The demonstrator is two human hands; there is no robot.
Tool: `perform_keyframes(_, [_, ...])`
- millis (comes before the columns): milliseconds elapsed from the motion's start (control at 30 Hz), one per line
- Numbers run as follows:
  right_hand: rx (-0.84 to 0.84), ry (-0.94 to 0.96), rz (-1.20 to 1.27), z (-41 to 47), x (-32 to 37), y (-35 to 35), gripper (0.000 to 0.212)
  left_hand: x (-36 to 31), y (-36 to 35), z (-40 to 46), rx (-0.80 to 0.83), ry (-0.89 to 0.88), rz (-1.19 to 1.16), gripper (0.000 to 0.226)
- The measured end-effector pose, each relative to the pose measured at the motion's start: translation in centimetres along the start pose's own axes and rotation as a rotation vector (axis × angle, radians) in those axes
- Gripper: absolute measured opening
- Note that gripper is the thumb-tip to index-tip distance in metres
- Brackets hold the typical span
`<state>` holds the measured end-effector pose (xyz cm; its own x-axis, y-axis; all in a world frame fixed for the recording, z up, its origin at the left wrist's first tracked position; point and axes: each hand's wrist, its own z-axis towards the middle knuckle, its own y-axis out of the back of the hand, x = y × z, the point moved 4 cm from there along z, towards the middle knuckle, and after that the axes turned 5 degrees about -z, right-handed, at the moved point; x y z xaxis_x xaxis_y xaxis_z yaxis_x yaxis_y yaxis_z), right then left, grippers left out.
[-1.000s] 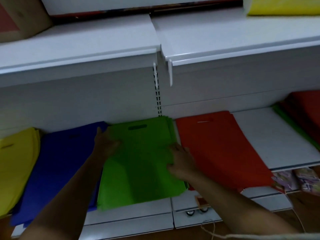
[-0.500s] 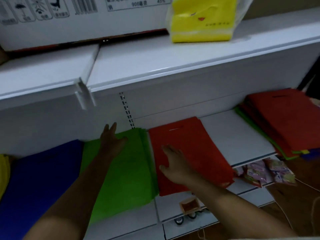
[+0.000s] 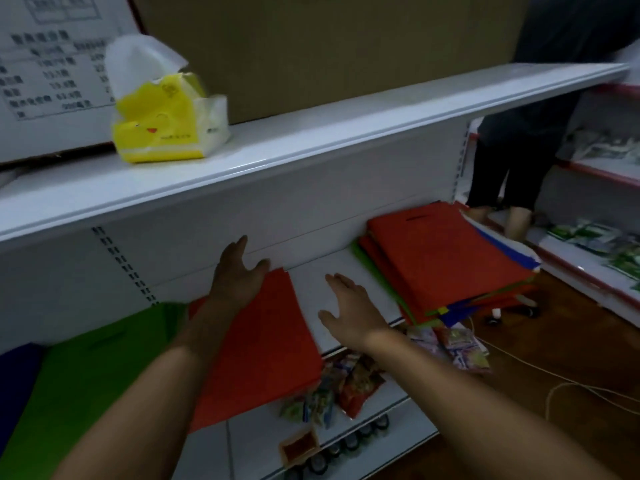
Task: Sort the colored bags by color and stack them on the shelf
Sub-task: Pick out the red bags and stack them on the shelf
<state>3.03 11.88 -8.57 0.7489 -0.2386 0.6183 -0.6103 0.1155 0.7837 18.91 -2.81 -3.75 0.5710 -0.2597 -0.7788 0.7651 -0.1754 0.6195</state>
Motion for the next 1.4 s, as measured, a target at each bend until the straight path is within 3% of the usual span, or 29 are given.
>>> perform_keyframes(567, [-0.304,-0.230,-0.167,3.9,-15.3,13.0,0.069,-13.6,-16.9,7.9,0.181,-0.185,-0.062,0.063])
perform_keyframes(867, [-0.263,-0.406,-0.200,5.0,-25.0,16.2,0.071,-14.3,-25.4,9.0,0.278,-0.049,-0.057,0.052])
perform_keyframes(1067, [-0.117,-0.500,-0.231,6.2,-30.7,17.1,0.076,-11.9,-30.0,9.2,0.293,0.155,-0.084,0.062])
perform_keyframes(1200, [-0.020,-0.461,-0.262,7.0,-32.4,16.8,0.077,-11.2,-31.9,8.6,0.290,0.239,-0.116,0.064])
perform_keyframes(1400, [-0.018,-0.362,-0.305,7.4,-31.8,15.9,0.075,-11.3,-32.6,8.2,0.250,0.268,-0.179,0.053])
